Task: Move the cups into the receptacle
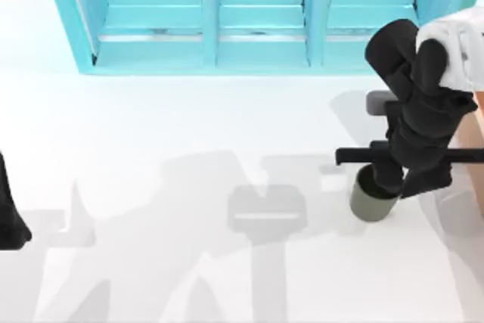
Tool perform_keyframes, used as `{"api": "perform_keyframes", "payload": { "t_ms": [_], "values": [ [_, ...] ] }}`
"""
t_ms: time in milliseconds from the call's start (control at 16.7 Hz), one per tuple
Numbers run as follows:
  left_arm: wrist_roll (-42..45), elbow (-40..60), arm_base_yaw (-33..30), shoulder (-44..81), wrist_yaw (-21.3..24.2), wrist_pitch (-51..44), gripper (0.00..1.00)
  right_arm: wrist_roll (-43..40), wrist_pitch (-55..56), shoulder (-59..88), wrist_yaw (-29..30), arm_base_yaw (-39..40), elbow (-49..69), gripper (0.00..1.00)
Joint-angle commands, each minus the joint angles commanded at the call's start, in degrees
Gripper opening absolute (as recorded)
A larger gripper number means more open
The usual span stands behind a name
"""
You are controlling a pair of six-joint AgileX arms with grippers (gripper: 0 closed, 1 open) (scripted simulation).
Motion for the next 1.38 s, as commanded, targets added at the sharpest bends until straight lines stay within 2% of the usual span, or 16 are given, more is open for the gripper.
{"api": "perform_keyframes", "payload": {
  "t_ms": [600, 900, 1380],
  "values": [
    [0.0, 0.0, 0.0, 0.0, 0.0, 0.0, 1.0, -0.1, 0.1, -0.1, 0.0, -0.1, 0.1, 0.0],
    [0.0, 0.0, 0.0, 0.0, 0.0, 0.0, 1.0, -5.2, -0.2, -3.4, 0.1, 0.0, 4.4, 0.0],
    [0.0, 0.0, 0.0, 0.0, 0.0, 0.0, 1.0, -15.7, -18.1, -10.2, 0.0, -14.2, 8.2, 0.0]
  ]
}}
